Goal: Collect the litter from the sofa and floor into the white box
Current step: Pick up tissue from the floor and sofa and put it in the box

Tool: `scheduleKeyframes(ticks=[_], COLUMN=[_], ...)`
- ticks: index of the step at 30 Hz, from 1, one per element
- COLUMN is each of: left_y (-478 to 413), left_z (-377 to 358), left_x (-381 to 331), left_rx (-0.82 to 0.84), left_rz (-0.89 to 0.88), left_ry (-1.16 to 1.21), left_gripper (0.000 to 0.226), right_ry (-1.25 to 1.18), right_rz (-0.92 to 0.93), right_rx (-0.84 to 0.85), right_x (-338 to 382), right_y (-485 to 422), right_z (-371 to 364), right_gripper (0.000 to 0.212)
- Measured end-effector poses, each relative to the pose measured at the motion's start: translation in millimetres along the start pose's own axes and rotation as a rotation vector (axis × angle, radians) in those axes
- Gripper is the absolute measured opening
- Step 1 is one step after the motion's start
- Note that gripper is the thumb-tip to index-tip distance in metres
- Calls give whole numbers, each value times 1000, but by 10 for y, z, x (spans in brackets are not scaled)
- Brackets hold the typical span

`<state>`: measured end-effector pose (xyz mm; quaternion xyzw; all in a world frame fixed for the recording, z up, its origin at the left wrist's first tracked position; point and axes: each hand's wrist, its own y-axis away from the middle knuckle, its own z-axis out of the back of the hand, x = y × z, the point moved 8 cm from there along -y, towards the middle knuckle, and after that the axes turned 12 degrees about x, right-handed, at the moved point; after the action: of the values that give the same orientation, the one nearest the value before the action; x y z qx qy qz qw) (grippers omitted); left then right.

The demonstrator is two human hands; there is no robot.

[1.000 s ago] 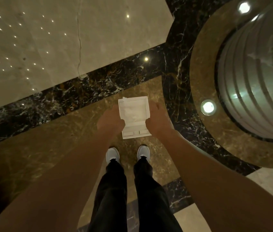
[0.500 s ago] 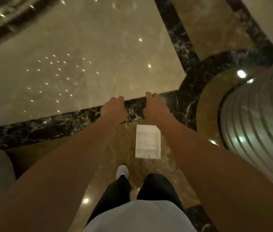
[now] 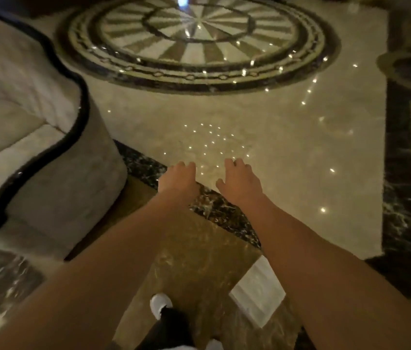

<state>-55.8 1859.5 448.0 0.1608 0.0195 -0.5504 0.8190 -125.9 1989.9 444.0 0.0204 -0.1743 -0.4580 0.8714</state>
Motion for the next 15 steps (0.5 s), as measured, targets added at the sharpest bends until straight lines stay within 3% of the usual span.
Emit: scheduleKeyframes(ticks=[8,15], left_y=[1068,2454], left_z=[446,491], left_x=[2205,4701], left_rx=[-191,-228], left_rz=[256,657], left_ry=[118,136], left_gripper=[30,18], right_ry=[80,132], right_rz=[418,670], right_rx=[76,168], right_x=[2497,4933], right_y=[-82,37], right_z=[-474,-1330], right_gripper=[49,43])
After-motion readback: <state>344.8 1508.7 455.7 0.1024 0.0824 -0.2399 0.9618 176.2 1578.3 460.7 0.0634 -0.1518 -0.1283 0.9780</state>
